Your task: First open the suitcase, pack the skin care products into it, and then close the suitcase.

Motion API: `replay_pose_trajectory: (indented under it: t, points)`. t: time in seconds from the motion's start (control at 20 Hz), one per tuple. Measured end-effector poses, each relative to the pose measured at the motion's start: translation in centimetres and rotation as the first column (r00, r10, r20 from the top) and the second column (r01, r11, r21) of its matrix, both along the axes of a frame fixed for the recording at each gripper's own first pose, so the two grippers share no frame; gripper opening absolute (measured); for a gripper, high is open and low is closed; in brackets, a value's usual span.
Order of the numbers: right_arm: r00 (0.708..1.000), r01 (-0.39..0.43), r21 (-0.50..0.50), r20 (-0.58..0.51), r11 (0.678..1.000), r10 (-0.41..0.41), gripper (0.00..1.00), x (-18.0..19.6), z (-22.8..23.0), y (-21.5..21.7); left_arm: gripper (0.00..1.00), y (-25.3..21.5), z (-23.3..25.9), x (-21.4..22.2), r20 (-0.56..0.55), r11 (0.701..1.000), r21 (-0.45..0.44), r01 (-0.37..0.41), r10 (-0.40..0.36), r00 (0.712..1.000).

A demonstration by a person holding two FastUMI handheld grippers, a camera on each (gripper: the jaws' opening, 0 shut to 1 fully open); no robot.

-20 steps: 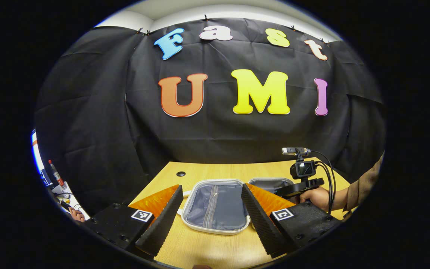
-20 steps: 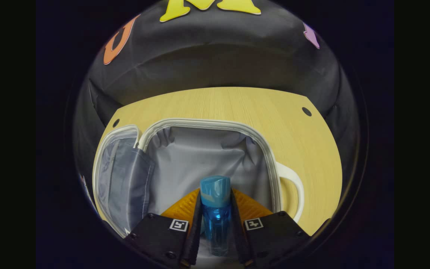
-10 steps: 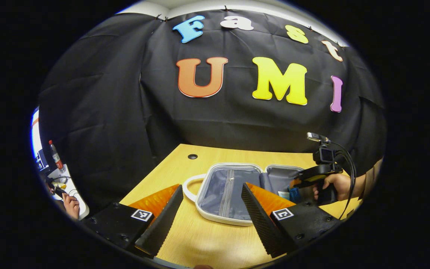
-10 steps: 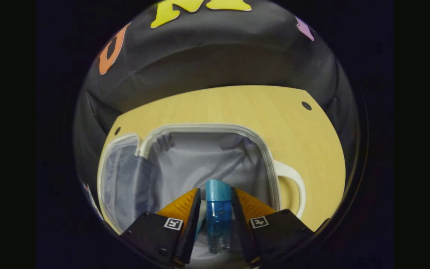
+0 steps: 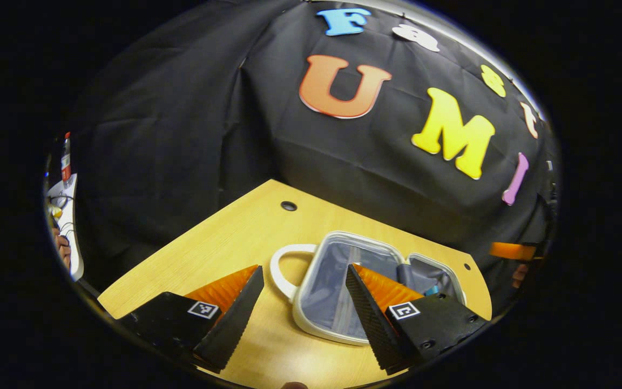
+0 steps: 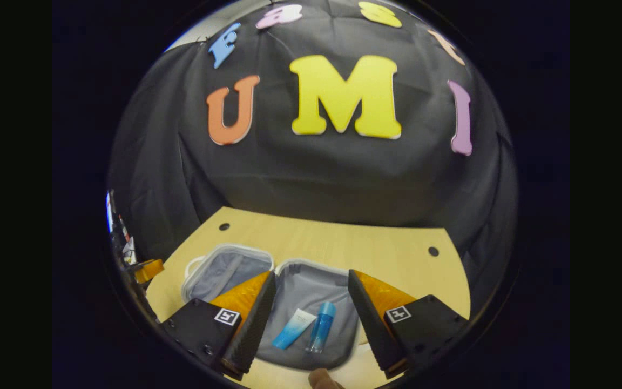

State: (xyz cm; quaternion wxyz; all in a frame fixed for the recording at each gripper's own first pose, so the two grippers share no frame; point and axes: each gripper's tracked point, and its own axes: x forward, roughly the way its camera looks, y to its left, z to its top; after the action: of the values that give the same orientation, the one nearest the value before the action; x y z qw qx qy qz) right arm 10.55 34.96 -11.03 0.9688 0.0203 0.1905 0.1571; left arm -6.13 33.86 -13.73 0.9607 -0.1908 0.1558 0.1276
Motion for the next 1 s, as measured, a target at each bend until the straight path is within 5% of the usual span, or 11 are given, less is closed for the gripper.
replay_pose_trajectory:
  t: [0.1,0.2,0.3,0.6,0.65,0.7,0.8,0.9,1.0]
  points:
    - [0.998,0.005,-0.011,0.059,1.0,-0.005,0.8,-2.3,3.2,-2.6,0.98,0.7,-0.9,2.3,0.025,0.992,-0.122,0.018,-0.015,1.0]
    - [0.994,0.04,-0.014,0.103,0.999,-0.039,0.8,-4.4,5.8,-5.6,0.98,1.0,-3.0,4.3,0.006,0.948,-0.318,0.017,-0.016,1.0]
    - [0.99,0.072,-0.018,0.12,0.997,-0.069,0.77,-6.9,7.9,-8.3,0.99,4.0,-6.1,5.5,-0.066,0.909,-0.406,-0.092,0.071,0.995]
    - [0.972,0.156,-0.063,0.185,0.986,-0.142,0.8,-10.6,10.8,-13.6,0.93,2.9,-10.3,8.8,-0.054,0.691,-0.719,-0.074,0.051,0.997]
    - [0.971,0.174,-0.063,0.178,0.983,-0.16,0.77,-10.6,10.5,-14.1,0.69,3.1,-10.7,8.6,-0.063,0.67,-0.738,-0.082,0.052,0.997]
    - [0.97,0.188,-0.058,0.169,0.98,-0.176,0.79,-10.8,10.1,-14.7,0.74,2.5,-11.2,9.0,-0.06,0.649,-0.757,-0.071,0.04,0.997]
    - [0.969,0.21,-0.051,0.143,0.976,-0.201,0.79,-10.9,9.2,-15.8,0.54,1.9,-11.1,9.0,-0.041,0.634,-0.772,-0.048,0.026,0.999]
    - [0.969,0.223,-0.036,0.12,0.974,-0.217,0.8,-10.7,8.5,-16.4,0.11,2.1,-11.0,9.2,-0.05,0.641,-0.765,-0.057,0.03,0.998]
    - [0.967,0.236,-0.026,0.11,0.972,-0.231,0.77,-10.3,8.1,-17.1,0.13,1.8,-10.3,9.3,-0.034,0.656,-0.754,-0.035,0.014,0.999]
